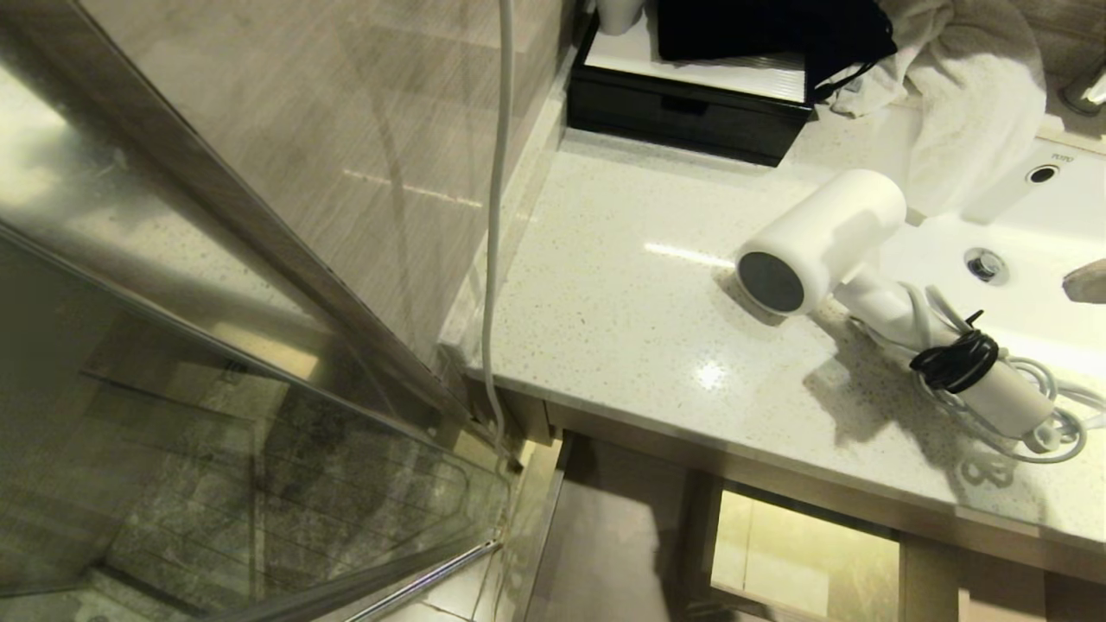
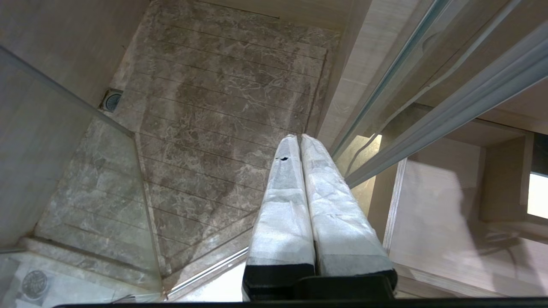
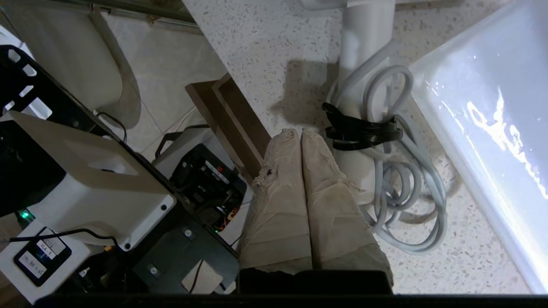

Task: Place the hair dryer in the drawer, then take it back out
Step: Pick up the hairdryer

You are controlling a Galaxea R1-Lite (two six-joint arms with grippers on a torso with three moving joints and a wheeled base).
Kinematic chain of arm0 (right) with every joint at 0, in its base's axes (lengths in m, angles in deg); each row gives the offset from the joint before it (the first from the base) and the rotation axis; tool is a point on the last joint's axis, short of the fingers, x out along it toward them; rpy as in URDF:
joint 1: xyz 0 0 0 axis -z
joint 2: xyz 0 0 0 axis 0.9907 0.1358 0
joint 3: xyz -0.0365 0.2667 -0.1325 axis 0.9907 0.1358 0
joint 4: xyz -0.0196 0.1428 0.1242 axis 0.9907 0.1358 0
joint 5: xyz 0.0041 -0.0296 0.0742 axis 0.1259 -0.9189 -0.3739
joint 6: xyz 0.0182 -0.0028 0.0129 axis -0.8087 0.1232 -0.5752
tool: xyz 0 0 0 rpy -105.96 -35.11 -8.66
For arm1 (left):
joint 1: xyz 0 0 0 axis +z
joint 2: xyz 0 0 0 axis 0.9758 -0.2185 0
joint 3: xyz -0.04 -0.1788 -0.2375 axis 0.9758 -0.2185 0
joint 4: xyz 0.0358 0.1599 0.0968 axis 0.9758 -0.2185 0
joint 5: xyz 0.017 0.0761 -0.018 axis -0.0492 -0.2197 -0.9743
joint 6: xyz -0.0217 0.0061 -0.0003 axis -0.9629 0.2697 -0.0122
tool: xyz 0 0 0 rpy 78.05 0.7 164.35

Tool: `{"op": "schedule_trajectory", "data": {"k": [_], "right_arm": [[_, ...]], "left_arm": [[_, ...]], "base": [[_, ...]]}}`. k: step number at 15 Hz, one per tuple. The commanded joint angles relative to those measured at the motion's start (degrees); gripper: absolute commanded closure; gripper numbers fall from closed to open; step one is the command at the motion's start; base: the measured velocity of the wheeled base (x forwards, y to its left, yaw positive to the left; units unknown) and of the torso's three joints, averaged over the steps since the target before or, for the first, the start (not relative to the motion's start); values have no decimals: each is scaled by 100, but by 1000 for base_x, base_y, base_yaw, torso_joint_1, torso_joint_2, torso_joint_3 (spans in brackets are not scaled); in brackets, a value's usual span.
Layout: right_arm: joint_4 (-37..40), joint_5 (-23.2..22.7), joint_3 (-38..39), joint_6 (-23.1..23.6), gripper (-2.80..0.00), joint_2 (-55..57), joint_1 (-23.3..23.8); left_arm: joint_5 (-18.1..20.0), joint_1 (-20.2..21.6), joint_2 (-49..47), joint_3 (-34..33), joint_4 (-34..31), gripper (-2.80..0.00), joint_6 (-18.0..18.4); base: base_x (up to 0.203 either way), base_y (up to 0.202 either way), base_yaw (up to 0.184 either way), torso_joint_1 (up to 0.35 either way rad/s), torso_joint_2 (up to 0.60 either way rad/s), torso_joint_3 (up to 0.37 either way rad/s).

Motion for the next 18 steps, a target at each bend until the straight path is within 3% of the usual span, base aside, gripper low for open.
{"op": "schedule_trajectory", "data": {"k": [1,9,13,18], "right_arm": [[24,-48,41,24,-280,58,33],[126,-56,84,21,-280,111,16],[145,698,117,75,-280,264,-115],[-447,765,175,282,-280,506,-290]], "left_arm": [[2,0,-9,1,2,0,6],[2,0,-9,1,2,0,4],[2,0,-9,1,2,0,1],[2,0,-9,1,2,0,-2]], "base": [[0,0,0,0,0,0],[0,0,0,0,0,0],[0,0,0,0,0,0],[0,0,0,0,0,0]]}}
